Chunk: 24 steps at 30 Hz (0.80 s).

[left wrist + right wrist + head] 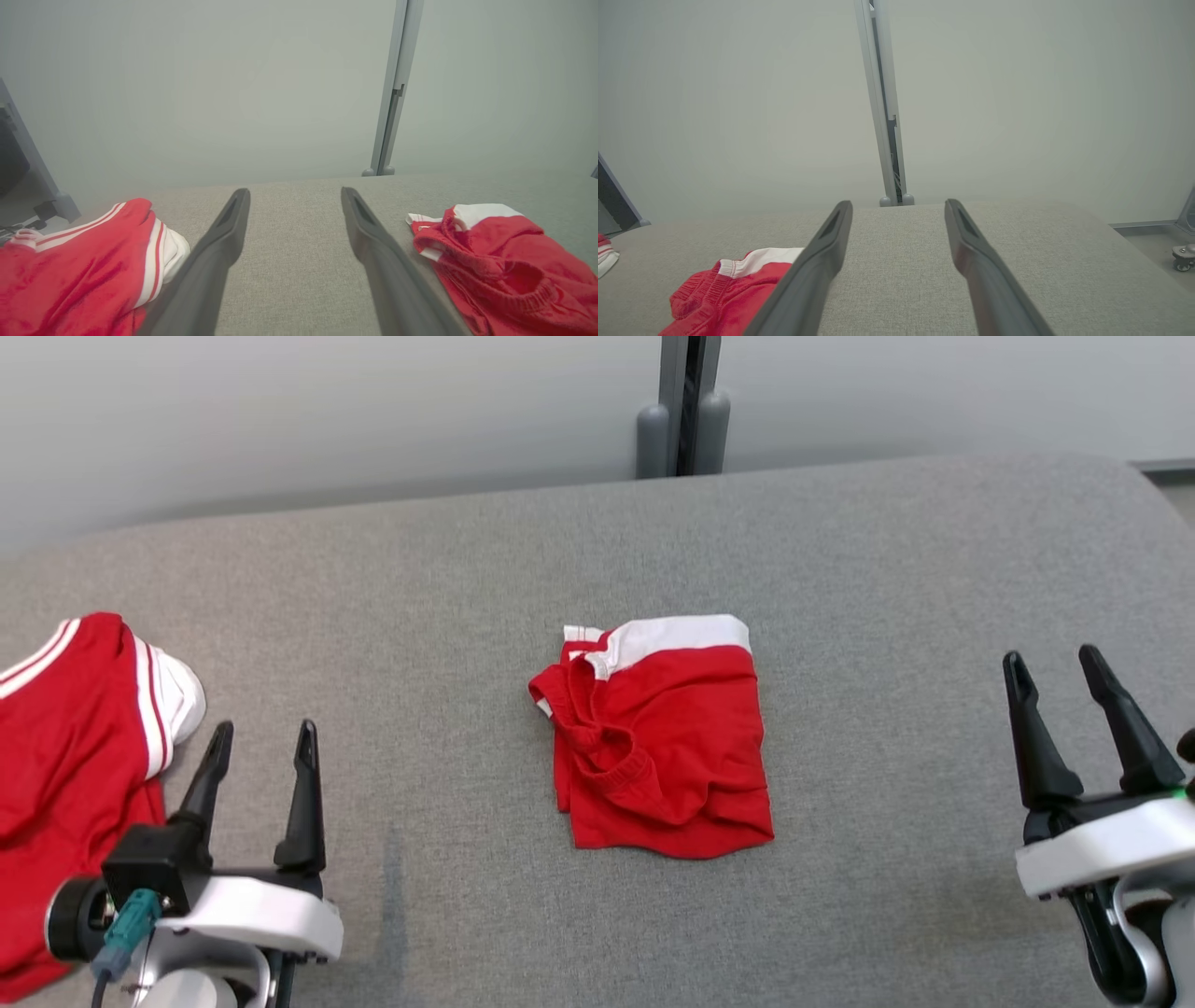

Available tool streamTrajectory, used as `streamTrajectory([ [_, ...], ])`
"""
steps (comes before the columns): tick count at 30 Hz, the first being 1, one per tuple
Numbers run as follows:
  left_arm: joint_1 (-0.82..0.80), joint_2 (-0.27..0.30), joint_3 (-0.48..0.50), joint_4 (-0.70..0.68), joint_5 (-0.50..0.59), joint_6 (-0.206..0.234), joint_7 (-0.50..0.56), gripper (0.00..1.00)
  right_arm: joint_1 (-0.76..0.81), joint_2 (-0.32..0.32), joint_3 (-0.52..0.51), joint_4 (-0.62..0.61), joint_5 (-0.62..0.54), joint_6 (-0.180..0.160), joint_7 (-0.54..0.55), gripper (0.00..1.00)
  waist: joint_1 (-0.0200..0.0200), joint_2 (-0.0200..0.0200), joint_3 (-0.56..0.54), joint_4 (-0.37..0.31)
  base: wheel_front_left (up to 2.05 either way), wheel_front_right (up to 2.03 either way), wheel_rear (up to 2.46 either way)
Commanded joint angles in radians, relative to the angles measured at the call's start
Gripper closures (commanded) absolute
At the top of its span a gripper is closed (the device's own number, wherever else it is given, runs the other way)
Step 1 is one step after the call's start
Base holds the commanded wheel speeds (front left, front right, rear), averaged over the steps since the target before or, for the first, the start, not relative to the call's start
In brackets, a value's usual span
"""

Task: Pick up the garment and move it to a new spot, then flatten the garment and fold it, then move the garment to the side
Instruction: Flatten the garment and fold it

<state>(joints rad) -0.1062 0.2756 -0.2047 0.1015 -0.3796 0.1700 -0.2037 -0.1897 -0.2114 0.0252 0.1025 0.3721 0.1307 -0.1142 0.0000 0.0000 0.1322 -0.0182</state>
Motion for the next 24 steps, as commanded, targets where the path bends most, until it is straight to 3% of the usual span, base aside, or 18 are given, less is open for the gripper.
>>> streamTrajectory([
  [1,0.020,0.008,0.000,-0.008,-0.005,0.008,0.004,0.00,0.024,0.003,-0.010,-0.016,-0.009,0.000,0.011,0.00,0.0000,0.0000,-0.030,-0.002,0.00,0.00,0.00],
  [11,0.125,0.021,-0.015,-0.067,-0.011,0.028,0.048,0.00,0.156,0.030,-0.045,-0.110,-0.048,0.000,0.085,0.00,0.0000,0.0000,-0.134,0.007,0.00,0.00,0.00],
  [24,0.165,0.041,-0.008,-0.100,-0.017,0.051,0.065,0.00,0.212,0.045,-0.063,-0.167,-0.061,0.000,0.134,0.00,0.0000,0.0000,-0.169,0.020,0.00,0.00,0.00],
])
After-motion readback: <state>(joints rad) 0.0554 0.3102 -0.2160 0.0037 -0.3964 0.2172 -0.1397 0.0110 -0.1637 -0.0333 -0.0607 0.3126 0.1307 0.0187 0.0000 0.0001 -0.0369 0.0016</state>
